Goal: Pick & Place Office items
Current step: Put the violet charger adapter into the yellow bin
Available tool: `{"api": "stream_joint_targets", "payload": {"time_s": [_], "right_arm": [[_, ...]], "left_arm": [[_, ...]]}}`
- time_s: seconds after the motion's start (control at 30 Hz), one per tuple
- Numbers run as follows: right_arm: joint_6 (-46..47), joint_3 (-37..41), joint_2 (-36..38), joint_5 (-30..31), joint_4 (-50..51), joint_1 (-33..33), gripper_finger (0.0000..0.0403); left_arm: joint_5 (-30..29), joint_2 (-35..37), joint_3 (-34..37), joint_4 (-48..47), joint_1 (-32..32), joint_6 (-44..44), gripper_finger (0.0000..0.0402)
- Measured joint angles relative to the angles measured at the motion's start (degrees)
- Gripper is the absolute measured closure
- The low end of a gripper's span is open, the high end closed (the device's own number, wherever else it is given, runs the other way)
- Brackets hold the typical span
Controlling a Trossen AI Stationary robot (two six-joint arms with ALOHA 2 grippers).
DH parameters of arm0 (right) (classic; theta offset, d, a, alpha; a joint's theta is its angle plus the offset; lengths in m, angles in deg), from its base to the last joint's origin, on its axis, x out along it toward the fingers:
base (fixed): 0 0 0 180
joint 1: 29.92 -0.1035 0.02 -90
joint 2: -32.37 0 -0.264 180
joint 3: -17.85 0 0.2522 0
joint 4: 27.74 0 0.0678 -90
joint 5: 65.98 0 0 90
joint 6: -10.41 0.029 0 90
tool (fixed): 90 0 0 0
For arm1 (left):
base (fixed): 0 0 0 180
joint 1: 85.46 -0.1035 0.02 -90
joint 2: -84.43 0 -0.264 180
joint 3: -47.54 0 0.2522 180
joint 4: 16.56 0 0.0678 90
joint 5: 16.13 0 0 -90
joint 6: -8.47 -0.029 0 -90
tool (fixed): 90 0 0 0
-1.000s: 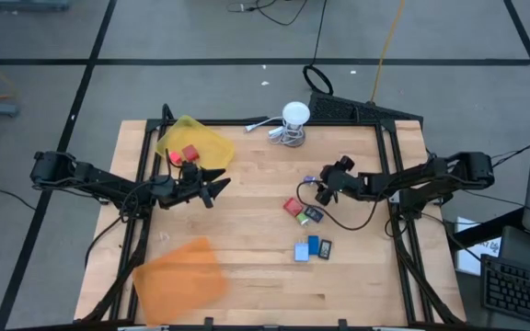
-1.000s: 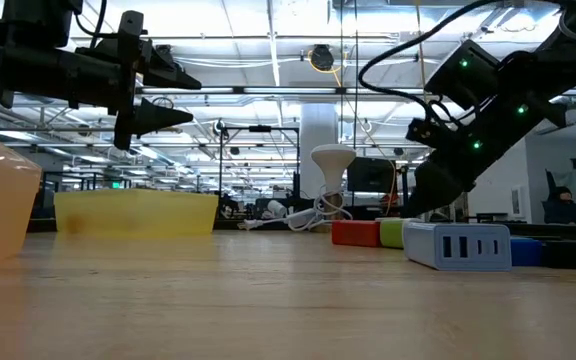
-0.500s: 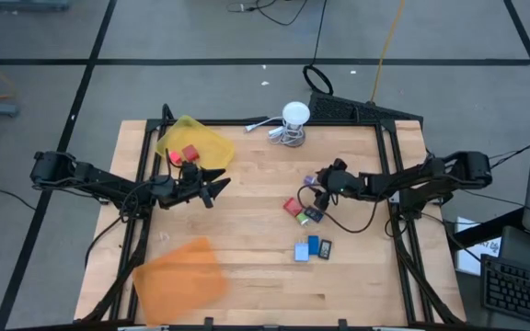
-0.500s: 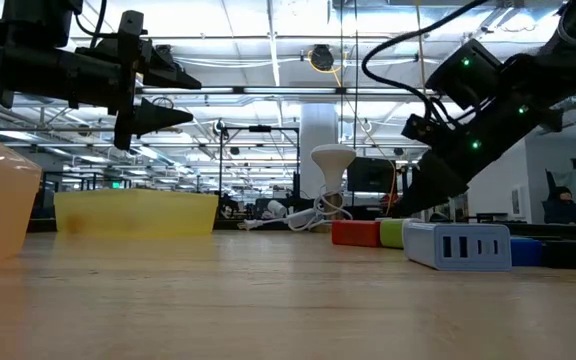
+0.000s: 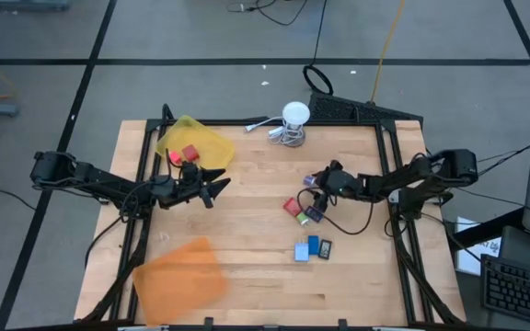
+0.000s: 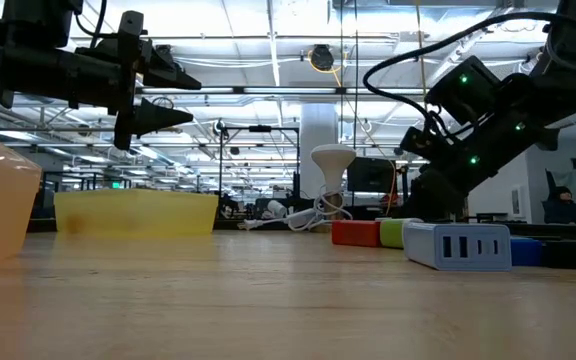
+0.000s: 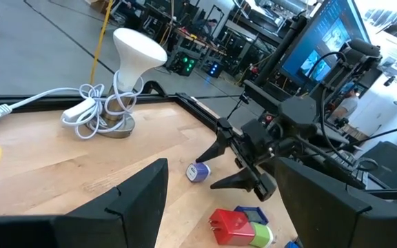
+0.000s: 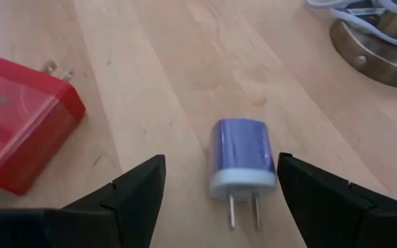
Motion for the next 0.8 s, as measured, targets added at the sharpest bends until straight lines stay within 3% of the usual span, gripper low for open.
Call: {"api": "stream_joint_targets", "payload": {"time_s": [0.4,0.8], "right_arm": [[-0.10,-0.02,-0.29,-1.22,0.04,1.07,0.0136],[-0.11,-0.02,-0.29,-1.23,0.08,1.07,0.0219]], "left_arm": [[0.00,0.00,0.00,-0.26,0.00,-0.07,0.0131],[0.00,0.00,0.00,-0.28,-0.01,-0.06,0.0131]]}}
